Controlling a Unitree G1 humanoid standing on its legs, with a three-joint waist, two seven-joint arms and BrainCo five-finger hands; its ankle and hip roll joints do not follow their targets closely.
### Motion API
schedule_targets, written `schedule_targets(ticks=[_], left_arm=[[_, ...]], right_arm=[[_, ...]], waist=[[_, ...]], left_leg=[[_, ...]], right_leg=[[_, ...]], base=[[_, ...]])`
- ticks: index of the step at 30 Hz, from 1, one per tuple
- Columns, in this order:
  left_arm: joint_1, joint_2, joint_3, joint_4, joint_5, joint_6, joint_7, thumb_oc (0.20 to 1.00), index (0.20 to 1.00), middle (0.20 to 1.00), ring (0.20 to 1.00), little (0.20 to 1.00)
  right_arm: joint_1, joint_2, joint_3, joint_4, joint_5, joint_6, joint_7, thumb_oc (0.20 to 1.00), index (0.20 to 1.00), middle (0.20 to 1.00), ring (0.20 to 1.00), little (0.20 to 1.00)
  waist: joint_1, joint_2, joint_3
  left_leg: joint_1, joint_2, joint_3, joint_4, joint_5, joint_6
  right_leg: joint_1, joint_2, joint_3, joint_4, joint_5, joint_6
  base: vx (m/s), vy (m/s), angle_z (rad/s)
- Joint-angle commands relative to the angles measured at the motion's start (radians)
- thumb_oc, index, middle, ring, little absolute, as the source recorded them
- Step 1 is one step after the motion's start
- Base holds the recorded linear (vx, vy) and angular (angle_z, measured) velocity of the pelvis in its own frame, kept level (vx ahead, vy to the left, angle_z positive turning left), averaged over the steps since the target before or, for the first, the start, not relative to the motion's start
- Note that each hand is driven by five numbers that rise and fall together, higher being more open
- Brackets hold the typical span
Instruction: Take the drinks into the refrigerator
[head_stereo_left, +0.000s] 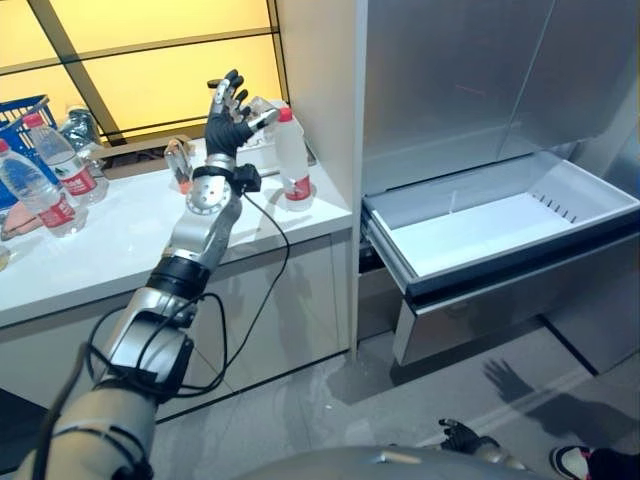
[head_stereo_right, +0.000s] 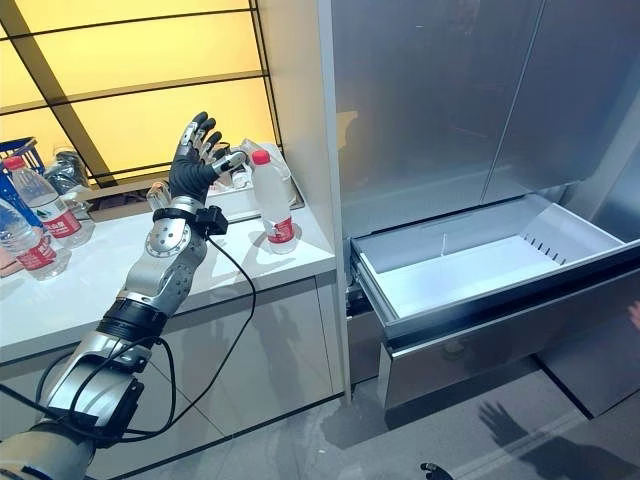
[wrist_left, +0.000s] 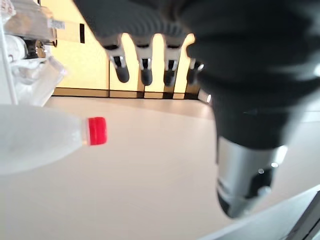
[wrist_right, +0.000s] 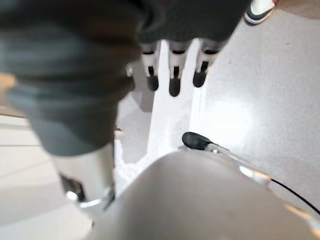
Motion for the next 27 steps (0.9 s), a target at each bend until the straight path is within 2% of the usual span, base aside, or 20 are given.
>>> schedule_targets(ticks=[1, 16, 21, 27], left_arm=[[-0.186, 0.058, 0.016, 0.074, 0.033, -0.039, 0.003, 1.0, 1.0, 1.0, 1.0, 1.0], [-0.197, 0.058, 0.022, 0.095, 0.041, -0.04, 0.005, 1.0, 1.0, 1.0, 1.0, 1.0], [-0.176, 0.065, 0.005, 0.17, 0.108, -0.009, -0.013, 1.0, 1.0, 1.0, 1.0, 1.0], [-0.15, 0.066, 0.008, 0.219, 0.121, 0.006, -0.03, 1.0, 1.0, 1.0, 1.0, 1.0]], right_arm=[[-0.017, 0.054, 0.053, 0.025, 0.002, -0.006, 0.008, 1.0, 1.0, 1.0, 1.0, 1.0], [-0.014, 0.05, 0.056, 0.023, 0.003, -0.012, 0.009, 1.0, 1.0, 1.0, 1.0, 1.0], [-0.016, 0.052, 0.053, 0.023, 0.005, -0.014, 0.007, 1.0, 1.0, 1.0, 1.0, 1.0], [-0.013, 0.051, 0.051, 0.028, 0.001, -0.014, 0.007, 1.0, 1.0, 1.0, 1.0, 1.0]], waist=[[-0.01, -0.023, 0.009], [-0.01, -0.023, 0.015], [-0.011, -0.022, 0.02], [-0.012, -0.022, 0.024]], left_leg=[[-0.039, -0.084, 0.008, 0.043, -0.033, 0.09], [-0.043, -0.084, 0.009, 0.047, -0.033, 0.089], [-0.046, -0.086, 0.01, 0.051, -0.034, 0.091], [-0.048, -0.085, 0.012, 0.053, -0.033, 0.091]], right_leg=[[0.03, -0.003, 0.025, 0.146, -0.153, 0.053], [0.025, -0.002, 0.023, 0.148, -0.15, 0.053], [0.021, -0.004, 0.026, 0.15, -0.149, 0.053], [0.021, -0.002, 0.027, 0.148, -0.148, 0.052]], base=[[0.0, 0.0, 0.0], [0.0, 0.0, 0.0], [0.0, 0.0, 0.0], [0.0, 0.0, 0.0]])
